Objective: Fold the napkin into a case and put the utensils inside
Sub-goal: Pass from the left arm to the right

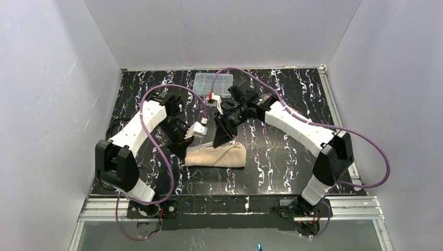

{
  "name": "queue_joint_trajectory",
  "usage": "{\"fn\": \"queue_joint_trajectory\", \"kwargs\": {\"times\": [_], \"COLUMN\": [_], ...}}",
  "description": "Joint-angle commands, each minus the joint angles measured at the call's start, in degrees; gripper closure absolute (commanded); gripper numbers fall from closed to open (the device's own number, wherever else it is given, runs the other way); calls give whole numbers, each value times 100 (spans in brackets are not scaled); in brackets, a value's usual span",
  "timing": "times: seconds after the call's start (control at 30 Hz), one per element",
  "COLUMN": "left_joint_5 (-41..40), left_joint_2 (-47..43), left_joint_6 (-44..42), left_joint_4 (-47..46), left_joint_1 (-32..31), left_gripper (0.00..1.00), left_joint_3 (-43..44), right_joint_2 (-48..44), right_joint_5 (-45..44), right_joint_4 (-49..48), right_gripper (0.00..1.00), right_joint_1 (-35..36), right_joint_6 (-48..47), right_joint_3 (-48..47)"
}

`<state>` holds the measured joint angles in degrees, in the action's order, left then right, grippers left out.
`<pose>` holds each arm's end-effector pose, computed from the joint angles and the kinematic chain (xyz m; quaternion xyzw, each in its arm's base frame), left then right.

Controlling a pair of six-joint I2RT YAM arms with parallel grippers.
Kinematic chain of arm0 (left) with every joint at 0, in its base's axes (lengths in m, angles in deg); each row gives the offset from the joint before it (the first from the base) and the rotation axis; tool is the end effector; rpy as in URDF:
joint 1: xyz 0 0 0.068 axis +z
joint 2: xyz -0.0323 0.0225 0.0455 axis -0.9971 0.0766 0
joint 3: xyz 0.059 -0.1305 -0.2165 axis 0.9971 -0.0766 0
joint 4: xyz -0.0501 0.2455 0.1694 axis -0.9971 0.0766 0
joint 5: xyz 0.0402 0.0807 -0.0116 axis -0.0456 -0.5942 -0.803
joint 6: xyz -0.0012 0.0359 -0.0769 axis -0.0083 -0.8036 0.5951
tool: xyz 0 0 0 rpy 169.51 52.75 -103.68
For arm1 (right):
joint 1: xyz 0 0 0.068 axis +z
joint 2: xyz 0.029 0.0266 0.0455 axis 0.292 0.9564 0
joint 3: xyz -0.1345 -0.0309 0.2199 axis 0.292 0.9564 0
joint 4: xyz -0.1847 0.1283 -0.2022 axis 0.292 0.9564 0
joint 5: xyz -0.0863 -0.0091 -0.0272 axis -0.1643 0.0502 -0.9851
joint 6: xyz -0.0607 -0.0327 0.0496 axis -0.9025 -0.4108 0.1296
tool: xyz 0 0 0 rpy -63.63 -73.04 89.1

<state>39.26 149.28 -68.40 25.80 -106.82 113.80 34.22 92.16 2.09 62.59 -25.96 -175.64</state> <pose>0.2577 -0.1473 0.2290 0.6861 0.6550 -0.3066 0.0795 0.2488 0.3372 0.2938 -0.4894 0.7091 0.4877 0.1408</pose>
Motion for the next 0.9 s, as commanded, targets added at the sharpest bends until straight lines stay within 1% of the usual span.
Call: {"fn": "queue_joint_trajectory", "kwargs": {"times": [0.0,0.03,0.07,0.13,0.17,0.27,0.33,0.4,0.43,0.5,0.53,0.57,0.67,0.73,0.8,0.87], "left_joint_5": [185,189,179,181,185,235,297,344,367,382,384,379,312,232,154,70], "left_joint_2": [-205,-208,-200,-187,-176,-139,-135,-174,-202,-266,-291,-317,-350,-364,-347,-345], "left_joint_6": [-32,-38,-22,1,8,87,198,328,417,615,670,718,931,1057,1179,1320], "left_joint_4": [1048,1050,1051,1051,1046,1046,985,900,837,679,620,562,250,-32,-273,-542], "left_joint_1": [-41,-43,-48,-45,-44,-41,-41,-41,-41,-41,-45,-43,3,45,83,136], "left_gripper": [100,100,100,100,100,100,93,87,83,37,31,28,27,30,32,32], "left_joint_3": [25,22,17,27,41,149,227,290,322,353,358,366,291,139,3,-132], "right_joint_2": [-375,-442,-550,-724,-820,-1075,-1209,-1359,-1447,-1648,-1745,-1829,-2038,-2131,-2162,-2230], "right_joint_5": [-187,-303,-432,-577,-629,-621,-582,-606,-662,-743,-749,-745,-503,-445,-317,-417], "right_joint_4": [-333,-495,-737,-1163,-1430,-2207,-2658,-2881,-2986,-3241,-3354,-3399,-3394,-3346,-3032,-2490], "right_gripper": [72,75,80,94,99,99,99,99,99,99,99,99,99,99,99,99], "right_joint_1": [39,42,40,39,43,43,45,36,36,8,-17,-76,-381,-569,-796,-1012], "right_joint_6": [248,348,491,725,855,1313,1608,1774,1858,2006,2118,2206,2474,2648,2642,2463], "right_joint_3": [296,404,553,808,938,1400,1696,1980,2138,2571,2769,2925,3294,3531,3664,3674]}}
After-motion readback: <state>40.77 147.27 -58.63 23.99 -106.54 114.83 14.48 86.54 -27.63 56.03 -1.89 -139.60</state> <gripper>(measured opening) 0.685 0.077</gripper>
